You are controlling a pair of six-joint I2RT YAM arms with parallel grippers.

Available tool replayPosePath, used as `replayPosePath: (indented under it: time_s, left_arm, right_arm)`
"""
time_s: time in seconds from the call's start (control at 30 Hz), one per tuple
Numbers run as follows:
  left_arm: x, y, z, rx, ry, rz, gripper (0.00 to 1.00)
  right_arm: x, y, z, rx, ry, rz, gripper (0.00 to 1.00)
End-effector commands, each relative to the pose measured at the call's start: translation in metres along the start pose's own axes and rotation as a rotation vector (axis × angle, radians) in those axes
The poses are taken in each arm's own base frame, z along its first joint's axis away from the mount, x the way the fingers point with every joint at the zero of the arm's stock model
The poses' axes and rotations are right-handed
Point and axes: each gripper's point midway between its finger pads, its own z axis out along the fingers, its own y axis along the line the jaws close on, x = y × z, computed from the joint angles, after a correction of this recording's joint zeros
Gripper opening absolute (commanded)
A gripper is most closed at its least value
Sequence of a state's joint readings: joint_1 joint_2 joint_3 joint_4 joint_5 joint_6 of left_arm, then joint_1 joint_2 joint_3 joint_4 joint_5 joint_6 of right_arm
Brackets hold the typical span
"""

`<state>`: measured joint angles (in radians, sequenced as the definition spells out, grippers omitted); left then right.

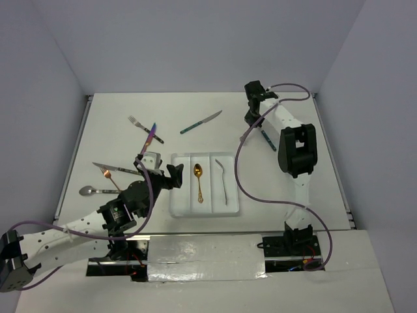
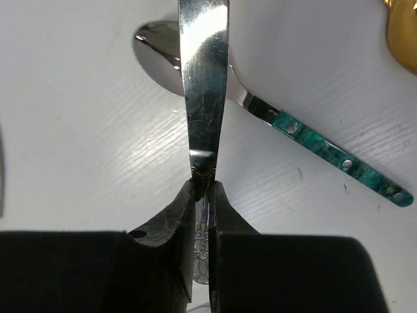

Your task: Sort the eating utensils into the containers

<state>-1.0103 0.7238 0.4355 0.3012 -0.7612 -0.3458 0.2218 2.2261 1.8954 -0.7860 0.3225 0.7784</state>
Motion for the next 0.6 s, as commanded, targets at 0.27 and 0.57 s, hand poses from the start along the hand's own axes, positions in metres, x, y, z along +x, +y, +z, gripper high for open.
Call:
replayPosePath:
  time_s: [0.27,0.57]
  left_arm:
    - [-0.014,0.002,-0.002,-0.005,-0.047,-0.038,0.91]
    - [-0.022,0.025,-0.011,-0.105,-0.084,-0.104,0.99]
  right_arm:
    - [-0.047,0.031,-0.118,-0.344,-0.177,-0.06,0.0]
    - [0.084,0.089,-0.19,-0.712,0.021,-0.328,0.0]
